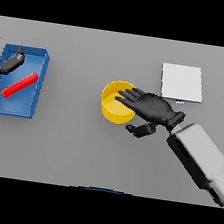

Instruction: Pick up the red beaker and tilt it to pour out 1 green nut into yellow bowl. Pick up the yellow bowl and place it on the metallic measuring scale.

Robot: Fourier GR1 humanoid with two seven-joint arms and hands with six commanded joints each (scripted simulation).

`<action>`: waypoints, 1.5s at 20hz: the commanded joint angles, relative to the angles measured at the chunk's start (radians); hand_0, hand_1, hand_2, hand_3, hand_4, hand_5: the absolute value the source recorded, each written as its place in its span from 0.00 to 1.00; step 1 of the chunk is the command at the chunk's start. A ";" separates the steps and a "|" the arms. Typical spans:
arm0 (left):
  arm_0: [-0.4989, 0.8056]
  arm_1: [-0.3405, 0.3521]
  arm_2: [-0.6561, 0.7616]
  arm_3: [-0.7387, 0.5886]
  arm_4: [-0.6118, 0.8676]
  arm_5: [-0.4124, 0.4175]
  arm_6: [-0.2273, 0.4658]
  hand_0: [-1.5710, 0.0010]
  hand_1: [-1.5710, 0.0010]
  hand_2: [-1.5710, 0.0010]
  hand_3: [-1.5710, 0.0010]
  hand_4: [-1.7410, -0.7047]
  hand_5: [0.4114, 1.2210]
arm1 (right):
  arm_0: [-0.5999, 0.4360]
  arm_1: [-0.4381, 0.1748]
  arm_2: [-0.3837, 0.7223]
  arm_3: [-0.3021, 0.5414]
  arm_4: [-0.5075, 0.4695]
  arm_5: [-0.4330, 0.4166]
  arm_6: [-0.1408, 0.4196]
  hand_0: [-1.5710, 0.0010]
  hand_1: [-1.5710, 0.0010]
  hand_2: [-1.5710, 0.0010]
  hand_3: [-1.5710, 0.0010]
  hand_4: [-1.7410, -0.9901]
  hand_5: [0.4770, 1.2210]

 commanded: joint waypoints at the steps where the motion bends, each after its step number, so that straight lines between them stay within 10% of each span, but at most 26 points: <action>1: 0.003 0.003 0.000 -0.010 0.001 -0.003 0.002 1.00 1.00 1.00 1.00 0.96 0.37 | -0.022 0.006 0.011 0.030 0.008 0.007 -0.007 1.00 1.00 1.00 1.00 0.70 0.32; 22: 0.003 0.024 0.019 0.013 0.011 -0.005 -0.026 1.00 1.00 1.00 1.00 0.96 0.36 | -0.188 0.129 0.095 0.301 0.027 0.173 0.042 0.98 0.98 0.95 0.91 0.58 0.44; 26: 0.014 0.021 0.013 -0.002 0.006 -0.003 -0.020 1.00 1.00 1.00 1.00 0.95 0.36 | -0.189 0.124 0.101 0.290 0.024 0.182 0.022 0.46 0.47 0.49 0.75 0.37 0.74; 30: 0.008 0.024 0.009 -0.001 0.001 -0.005 -0.025 1.00 1.00 1.00 1.00 0.96 0.35 | -0.193 0.119 0.104 0.290 0.002 0.215 0.010 0.19 0.19 0.25 0.36 0.16 0.89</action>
